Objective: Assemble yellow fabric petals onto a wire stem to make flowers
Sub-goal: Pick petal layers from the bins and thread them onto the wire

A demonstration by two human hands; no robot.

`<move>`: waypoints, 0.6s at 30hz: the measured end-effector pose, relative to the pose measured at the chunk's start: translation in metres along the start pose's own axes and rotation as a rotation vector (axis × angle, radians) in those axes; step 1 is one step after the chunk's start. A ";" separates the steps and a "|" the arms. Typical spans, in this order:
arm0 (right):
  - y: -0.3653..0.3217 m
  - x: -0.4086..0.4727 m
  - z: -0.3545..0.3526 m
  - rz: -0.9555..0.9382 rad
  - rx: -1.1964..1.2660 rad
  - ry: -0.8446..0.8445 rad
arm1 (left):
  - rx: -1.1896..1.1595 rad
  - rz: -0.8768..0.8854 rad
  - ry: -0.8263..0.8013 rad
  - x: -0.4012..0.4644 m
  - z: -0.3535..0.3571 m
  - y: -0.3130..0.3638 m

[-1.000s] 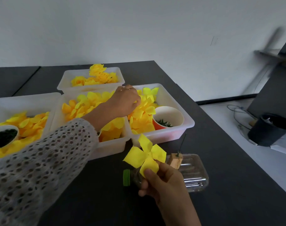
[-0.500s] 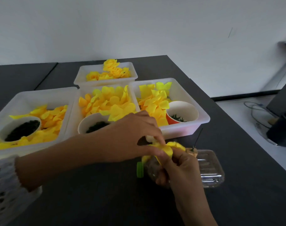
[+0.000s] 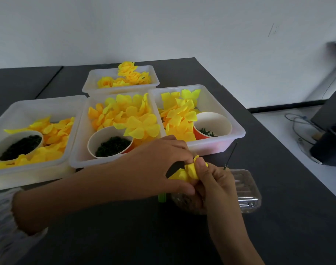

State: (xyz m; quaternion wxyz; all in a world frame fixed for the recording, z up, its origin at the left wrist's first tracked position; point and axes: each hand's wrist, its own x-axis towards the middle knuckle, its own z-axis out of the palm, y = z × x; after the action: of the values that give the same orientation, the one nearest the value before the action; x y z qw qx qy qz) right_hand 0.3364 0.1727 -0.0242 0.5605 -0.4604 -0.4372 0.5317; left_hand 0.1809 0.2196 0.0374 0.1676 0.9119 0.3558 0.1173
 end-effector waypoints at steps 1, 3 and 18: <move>-0.001 0.000 0.000 0.035 0.044 0.007 | -0.037 -0.024 -0.021 -0.001 0.000 -0.001; -0.003 0.000 -0.001 0.077 0.092 0.029 | -0.128 -0.080 -0.036 -0.005 -0.001 -0.002; -0.004 0.002 -0.005 0.127 0.016 -0.118 | -0.475 -0.295 0.054 -0.010 -0.002 -0.010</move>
State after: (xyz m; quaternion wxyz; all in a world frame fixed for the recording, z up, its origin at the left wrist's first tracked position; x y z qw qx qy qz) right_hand 0.3424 0.1748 -0.0215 0.5028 -0.4505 -0.4351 0.5957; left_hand 0.1670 0.2195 0.0342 0.3824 0.7819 0.4515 0.1963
